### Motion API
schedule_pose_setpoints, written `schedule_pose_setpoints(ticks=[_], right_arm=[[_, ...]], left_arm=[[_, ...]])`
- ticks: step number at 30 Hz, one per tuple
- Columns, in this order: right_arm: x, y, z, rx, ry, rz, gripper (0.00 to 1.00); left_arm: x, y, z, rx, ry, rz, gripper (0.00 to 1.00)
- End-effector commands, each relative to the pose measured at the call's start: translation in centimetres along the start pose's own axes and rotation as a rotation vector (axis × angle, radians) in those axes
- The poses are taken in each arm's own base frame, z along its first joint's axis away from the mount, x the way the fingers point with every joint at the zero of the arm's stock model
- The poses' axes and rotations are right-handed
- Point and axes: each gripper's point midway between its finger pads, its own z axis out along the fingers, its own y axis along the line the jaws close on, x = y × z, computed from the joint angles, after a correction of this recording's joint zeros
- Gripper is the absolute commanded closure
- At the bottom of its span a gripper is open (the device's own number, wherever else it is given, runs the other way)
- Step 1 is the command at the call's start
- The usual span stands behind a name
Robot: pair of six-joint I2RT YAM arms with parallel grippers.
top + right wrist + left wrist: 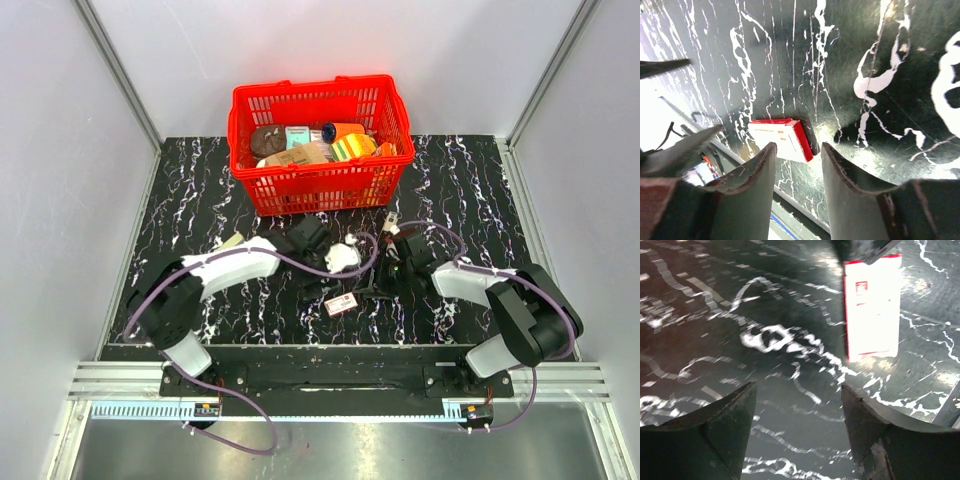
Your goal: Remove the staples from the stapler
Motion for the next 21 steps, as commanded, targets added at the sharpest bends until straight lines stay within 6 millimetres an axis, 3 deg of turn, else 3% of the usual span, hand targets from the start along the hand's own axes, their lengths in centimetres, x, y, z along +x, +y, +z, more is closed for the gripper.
schedule_pose_setpoints(ticks=[1, 4, 8, 9, 11, 13, 17, 21], right_arm=[[-0.7, -1.0, -1.0, 0.135, -0.013, -0.024, 0.52], [-1.3, -0.2, -2.1, 0.139, -0.044, -0.037, 0.49], [-4.0, 2.4, -4.7, 0.144, -0.146, -0.1, 0.47], [-4.6, 2.8, -5.4, 0.164, -0.168, -0.116, 0.44], [-6.2, 4.0, -6.9, 0.184, -0.22, -0.145, 0.26], [-7.3, 5.2, -7.8, 0.189, -0.252, -0.171, 0.09], [-9.0, 7.0, -8.8, 0.193, -0.283, -0.205, 0.02], [-10.1, 8.3, -10.1, 0.175, -0.336, -0.23, 0.01]], left_arm=[[-3.6, 2.7, -6.4, -0.091, -0.169, -0.034, 0.27], [-3.4, 3.9, -9.3, -0.144, -0.202, -0.068, 0.26], [-2.4, 5.9, -13.8, -0.255, -0.258, -0.132, 0.25], [-2.0, 6.3, -15.0, -0.281, -0.268, -0.156, 0.25], [-1.1, 6.9, -17.4, -0.327, -0.288, -0.192, 0.01], [-0.2, 7.1, -19.4, -0.379, -0.302, -0.227, 0.01], [2.1, 7.4, -22.2, -0.47, -0.32, -0.299, 0.01], [4.9, 7.7, -23.7, -0.557, -0.312, -0.385, 0.01]])
